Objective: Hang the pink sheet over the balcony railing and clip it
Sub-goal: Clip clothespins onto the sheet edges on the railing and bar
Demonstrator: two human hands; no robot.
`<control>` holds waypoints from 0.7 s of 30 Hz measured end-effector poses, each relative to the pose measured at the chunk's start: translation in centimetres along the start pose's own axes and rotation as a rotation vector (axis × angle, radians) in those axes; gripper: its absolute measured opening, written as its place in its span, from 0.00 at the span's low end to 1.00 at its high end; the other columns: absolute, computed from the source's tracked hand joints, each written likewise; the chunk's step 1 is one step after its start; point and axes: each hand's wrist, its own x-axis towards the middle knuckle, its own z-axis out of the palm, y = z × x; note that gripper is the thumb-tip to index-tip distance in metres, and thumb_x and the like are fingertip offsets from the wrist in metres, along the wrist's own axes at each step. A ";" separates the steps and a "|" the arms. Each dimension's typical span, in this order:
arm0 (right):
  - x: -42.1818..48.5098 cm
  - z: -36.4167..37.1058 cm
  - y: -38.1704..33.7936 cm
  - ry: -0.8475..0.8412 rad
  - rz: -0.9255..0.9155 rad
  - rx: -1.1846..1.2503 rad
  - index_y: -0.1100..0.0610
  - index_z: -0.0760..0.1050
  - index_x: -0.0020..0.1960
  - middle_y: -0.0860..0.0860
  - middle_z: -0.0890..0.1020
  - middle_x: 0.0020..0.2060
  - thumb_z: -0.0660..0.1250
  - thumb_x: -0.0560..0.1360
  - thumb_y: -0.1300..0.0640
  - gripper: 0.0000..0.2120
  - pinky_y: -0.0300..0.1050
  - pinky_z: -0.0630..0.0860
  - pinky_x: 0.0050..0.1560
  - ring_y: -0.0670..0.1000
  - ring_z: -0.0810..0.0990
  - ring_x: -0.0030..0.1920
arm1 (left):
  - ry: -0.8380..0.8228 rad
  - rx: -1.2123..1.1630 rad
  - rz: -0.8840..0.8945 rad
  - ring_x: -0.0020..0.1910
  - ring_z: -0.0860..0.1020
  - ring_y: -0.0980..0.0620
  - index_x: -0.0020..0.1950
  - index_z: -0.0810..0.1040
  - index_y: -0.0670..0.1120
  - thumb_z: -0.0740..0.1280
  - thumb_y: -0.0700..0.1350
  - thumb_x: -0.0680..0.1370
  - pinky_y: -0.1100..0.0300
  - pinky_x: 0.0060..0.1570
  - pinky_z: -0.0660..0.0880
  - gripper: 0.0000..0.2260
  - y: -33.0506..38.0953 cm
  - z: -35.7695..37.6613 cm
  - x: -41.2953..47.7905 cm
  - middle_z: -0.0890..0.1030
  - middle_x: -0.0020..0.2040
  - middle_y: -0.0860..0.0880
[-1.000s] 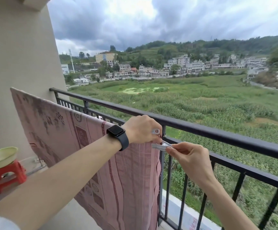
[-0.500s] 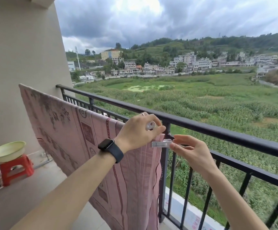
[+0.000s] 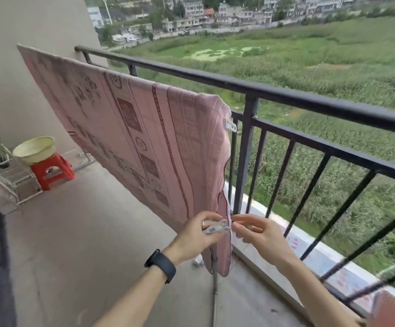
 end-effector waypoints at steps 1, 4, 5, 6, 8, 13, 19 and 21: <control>-0.3 0.4 1.2 -0.018 0.021 -0.008 0.46 0.85 0.49 0.44 0.87 0.41 0.74 0.74 0.52 0.05 0.41 0.78 0.45 0.43 0.85 0.41 | -0.004 0.011 0.004 0.51 0.83 0.55 0.59 0.78 0.49 0.75 0.42 0.74 0.58 0.55 0.79 0.15 -0.3 0.2 -0.2 0.85 0.52 0.50; -1.4 1.1 3.7 -0.038 0.046 -0.015 0.48 0.86 0.47 0.45 0.87 0.41 0.74 0.75 0.53 0.03 0.39 0.79 0.45 0.46 0.86 0.43 | -0.013 0.096 0.026 0.50 0.82 0.58 0.56 0.82 0.50 0.77 0.42 0.72 0.61 0.53 0.79 0.14 -1.0 0.6 -0.4 0.85 0.50 0.54; -1.7 1.3 4.1 -0.038 0.041 -0.001 0.49 0.86 0.47 0.46 0.88 0.41 0.74 0.75 0.54 0.03 0.37 0.78 0.44 0.46 0.85 0.42 | -0.021 0.119 0.028 0.50 0.82 0.59 0.56 0.83 0.50 0.77 0.43 0.72 0.60 0.54 0.79 0.14 -1.2 0.7 -0.5 0.85 0.49 0.54; -1.9 1.4 4.4 -0.033 0.039 0.017 0.49 0.86 0.46 0.47 0.87 0.40 0.74 0.75 0.55 0.02 0.36 0.77 0.43 0.46 0.85 0.41 | -0.029 0.130 0.021 0.50 0.82 0.58 0.56 0.83 0.51 0.77 0.44 0.71 0.59 0.54 0.79 0.14 -1.3 0.7 -0.6 0.85 0.49 0.55; -2.2 1.5 4.8 -0.023 0.036 0.037 0.50 0.86 0.45 0.51 0.87 0.39 0.74 0.75 0.56 0.03 0.38 0.77 0.42 0.48 0.85 0.40 | -0.040 0.134 -0.001 0.50 0.83 0.57 0.56 0.83 0.52 0.78 0.44 0.71 0.57 0.55 0.79 0.15 -1.5 0.8 -0.6 0.85 0.49 0.55; -1.9 1.8 5.5 0.026 -0.037 0.061 0.47 0.84 0.43 0.46 0.86 0.49 0.72 0.76 0.59 0.08 0.48 0.80 0.50 0.49 0.85 0.46 | 0.007 0.177 -0.012 0.49 0.82 0.58 0.51 0.83 0.56 0.79 0.48 0.68 0.57 0.54 0.79 0.13 -1.9 0.1 -0.4 0.85 0.48 0.58; -2.0 2.7 6.5 0.066 0.035 0.115 0.51 0.77 0.51 0.50 0.85 0.47 0.73 0.76 0.56 0.06 0.60 0.81 0.48 0.58 0.86 0.44 | -0.005 0.191 -0.052 0.44 0.84 0.57 0.49 0.85 0.50 0.78 0.43 0.71 0.64 0.47 0.78 0.08 -1.8 -0.4 -0.3 0.86 0.43 0.54; -2.3 2.9 6.6 0.043 0.051 0.090 0.48 0.77 0.57 0.46 0.84 0.50 0.76 0.73 0.54 0.14 0.50 0.83 0.49 0.48 0.86 0.46 | -0.017 0.203 -0.055 0.42 0.83 0.60 0.50 0.85 0.48 0.78 0.42 0.71 0.69 0.43 0.76 0.09 -1.6 -0.2 -0.3 0.86 0.42 0.55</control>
